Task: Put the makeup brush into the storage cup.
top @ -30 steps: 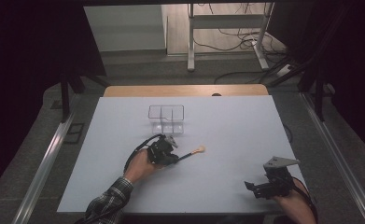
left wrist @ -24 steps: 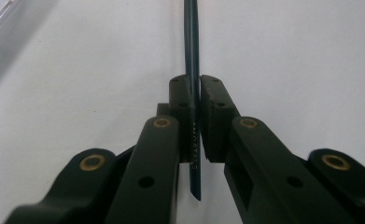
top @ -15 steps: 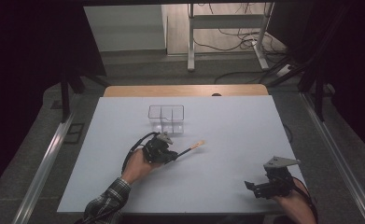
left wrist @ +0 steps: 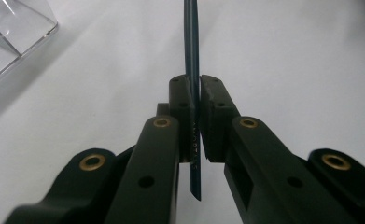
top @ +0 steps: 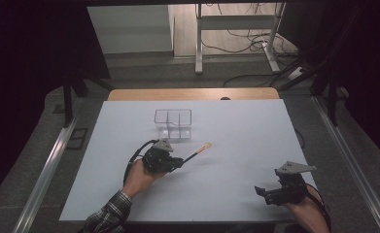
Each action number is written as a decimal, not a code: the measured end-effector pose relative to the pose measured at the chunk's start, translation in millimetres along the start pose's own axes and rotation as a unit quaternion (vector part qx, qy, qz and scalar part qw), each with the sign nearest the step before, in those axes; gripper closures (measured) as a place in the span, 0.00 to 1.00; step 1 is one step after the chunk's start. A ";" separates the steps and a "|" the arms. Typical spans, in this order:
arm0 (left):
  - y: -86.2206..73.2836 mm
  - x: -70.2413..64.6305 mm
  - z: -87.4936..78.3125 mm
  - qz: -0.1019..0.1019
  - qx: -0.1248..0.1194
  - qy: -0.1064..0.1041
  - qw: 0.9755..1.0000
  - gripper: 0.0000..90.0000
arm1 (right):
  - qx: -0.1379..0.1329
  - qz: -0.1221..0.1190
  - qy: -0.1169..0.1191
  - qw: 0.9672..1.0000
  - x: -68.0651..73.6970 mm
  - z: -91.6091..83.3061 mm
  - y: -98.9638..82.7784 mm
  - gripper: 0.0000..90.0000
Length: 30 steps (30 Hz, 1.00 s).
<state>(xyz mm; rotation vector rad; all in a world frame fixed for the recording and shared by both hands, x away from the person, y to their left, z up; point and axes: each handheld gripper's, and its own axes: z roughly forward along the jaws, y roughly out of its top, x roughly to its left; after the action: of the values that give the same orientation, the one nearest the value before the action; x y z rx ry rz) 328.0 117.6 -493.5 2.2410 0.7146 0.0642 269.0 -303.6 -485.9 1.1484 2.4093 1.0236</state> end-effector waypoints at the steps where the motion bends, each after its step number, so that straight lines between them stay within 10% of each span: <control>1: -0.8 -1.1 -1.2 0.002 -0.003 0.001 1.000 0.94 | -0.002 0.000 0.001 1.000 0.0 -0.1 0.3 0.00; 30: -36.9 -38.1 -48.3 -0.006 -0.044 0.023 0.999 0.94 | -0.040 -0.014 0.025 0.999 14.5 3.0 14.3 0.00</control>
<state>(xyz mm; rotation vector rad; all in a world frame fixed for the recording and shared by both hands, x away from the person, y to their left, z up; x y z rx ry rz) 265.9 150.2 -478.5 2.1562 0.7361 0.1398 269.3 -284.9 -477.3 1.0707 2.3917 1.1427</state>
